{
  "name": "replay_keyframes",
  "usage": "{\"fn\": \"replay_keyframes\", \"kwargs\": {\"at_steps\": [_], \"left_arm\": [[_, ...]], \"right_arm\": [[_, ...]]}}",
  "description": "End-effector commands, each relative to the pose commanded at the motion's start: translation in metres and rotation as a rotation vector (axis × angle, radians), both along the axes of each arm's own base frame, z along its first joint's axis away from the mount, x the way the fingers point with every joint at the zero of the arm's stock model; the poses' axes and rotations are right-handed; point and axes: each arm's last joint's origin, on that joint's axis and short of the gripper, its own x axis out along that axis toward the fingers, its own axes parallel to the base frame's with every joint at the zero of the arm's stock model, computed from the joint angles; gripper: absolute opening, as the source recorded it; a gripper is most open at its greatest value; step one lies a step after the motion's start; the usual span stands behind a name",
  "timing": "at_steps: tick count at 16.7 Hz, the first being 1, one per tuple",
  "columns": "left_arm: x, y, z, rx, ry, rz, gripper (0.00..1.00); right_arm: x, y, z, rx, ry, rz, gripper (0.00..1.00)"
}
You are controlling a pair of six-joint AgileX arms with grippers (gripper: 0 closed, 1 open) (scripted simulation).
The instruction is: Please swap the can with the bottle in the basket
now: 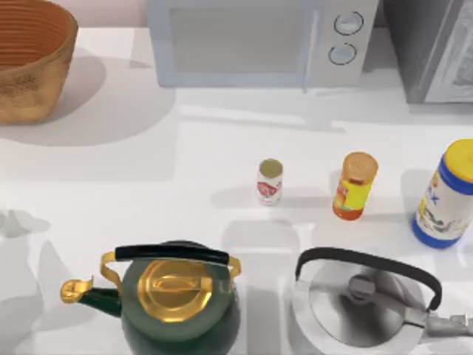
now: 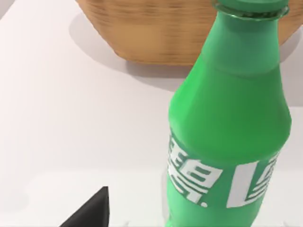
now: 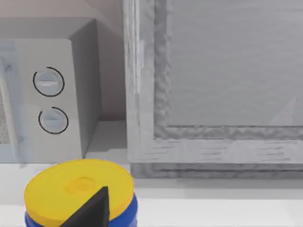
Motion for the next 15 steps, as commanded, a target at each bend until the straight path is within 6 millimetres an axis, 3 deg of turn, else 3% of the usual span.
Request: {"fn": "replay_keyframes", "kwargs": {"at_steps": [10,15], "left_arm": [[0.001,0.004,-0.007,-0.003,0.004,-0.004,1.00],[0.027,0.008,-0.014,0.008,-0.019,-0.001,1.00]], "right_arm": [[0.000,0.000,0.000,0.000,0.000,0.000,1.00],[0.000,0.000,0.000,0.000,0.000,0.000,1.00]]}}
